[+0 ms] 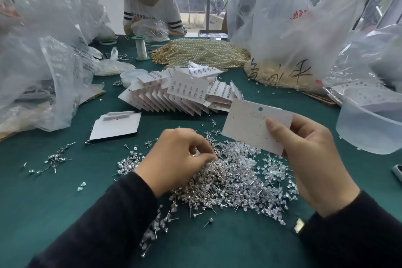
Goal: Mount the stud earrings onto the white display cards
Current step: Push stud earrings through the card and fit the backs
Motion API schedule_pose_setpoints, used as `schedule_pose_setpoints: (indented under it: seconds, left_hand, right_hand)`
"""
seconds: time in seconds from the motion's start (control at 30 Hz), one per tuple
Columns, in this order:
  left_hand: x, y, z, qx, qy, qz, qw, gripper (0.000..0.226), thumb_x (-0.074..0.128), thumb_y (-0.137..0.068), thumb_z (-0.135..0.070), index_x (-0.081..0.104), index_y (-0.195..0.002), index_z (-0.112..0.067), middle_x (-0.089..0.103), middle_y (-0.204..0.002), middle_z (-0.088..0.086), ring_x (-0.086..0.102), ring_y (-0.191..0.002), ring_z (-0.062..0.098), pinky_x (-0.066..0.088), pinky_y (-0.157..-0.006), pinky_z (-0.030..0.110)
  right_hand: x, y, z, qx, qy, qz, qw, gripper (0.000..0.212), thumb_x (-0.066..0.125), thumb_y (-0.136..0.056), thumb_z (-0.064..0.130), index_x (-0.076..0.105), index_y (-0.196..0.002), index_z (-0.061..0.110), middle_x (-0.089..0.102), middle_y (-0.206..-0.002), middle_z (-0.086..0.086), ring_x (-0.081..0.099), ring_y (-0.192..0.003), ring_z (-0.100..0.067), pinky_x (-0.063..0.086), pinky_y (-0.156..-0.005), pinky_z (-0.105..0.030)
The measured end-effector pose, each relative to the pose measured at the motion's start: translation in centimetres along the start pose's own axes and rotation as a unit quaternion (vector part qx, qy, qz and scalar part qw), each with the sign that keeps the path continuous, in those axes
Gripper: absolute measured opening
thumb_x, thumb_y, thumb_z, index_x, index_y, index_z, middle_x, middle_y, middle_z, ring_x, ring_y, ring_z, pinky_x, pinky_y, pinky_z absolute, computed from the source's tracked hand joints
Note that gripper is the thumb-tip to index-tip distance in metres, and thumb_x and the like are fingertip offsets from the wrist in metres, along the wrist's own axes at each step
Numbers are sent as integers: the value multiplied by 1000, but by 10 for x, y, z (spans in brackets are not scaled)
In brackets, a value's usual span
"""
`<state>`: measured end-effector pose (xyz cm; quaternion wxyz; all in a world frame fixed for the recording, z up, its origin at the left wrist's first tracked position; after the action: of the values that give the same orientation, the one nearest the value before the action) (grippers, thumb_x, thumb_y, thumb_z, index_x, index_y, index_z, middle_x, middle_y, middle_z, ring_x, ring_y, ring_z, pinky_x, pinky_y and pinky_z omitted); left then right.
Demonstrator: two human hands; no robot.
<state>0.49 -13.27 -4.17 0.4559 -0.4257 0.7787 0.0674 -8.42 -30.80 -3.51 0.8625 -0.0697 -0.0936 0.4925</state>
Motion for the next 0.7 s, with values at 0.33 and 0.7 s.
schedule_pose_setpoints:
  seconds: [0.33, 0.7]
  left_hand:
    - [-5, 2, -2, -45, 90, 13, 995, 13, 60, -75, -16, 62, -63, -14, 51, -47, -8, 41, -43, 3, 34, -44, 13]
    - [-11, 3, -1, -15, 68, 10, 998, 37, 51, -87, -26, 46, -53, -12, 39, -41, -10, 33, -40, 6, 27, -42, 15]
  right_hand:
    - [0, -1, 1, 25, 0, 4, 1000, 8, 61, -84, 14, 68, -87, 17, 74, -82, 5, 67, -72, -6, 51, -59, -15]
    - [2, 1, 2, 41, 1, 21, 999, 9, 59, -85, 13, 67, -88, 15, 74, -84, 4, 68, -75, -9, 55, -64, -19]
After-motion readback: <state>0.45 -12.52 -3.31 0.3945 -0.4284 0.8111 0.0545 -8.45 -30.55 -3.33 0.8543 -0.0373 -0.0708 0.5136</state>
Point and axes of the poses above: each hand's wrist, its own y-axis away from the middle knuckle, its own x-axis out of the palm, z = x × y, the point moved 2 cm from there along -y, towards the middle knuckle
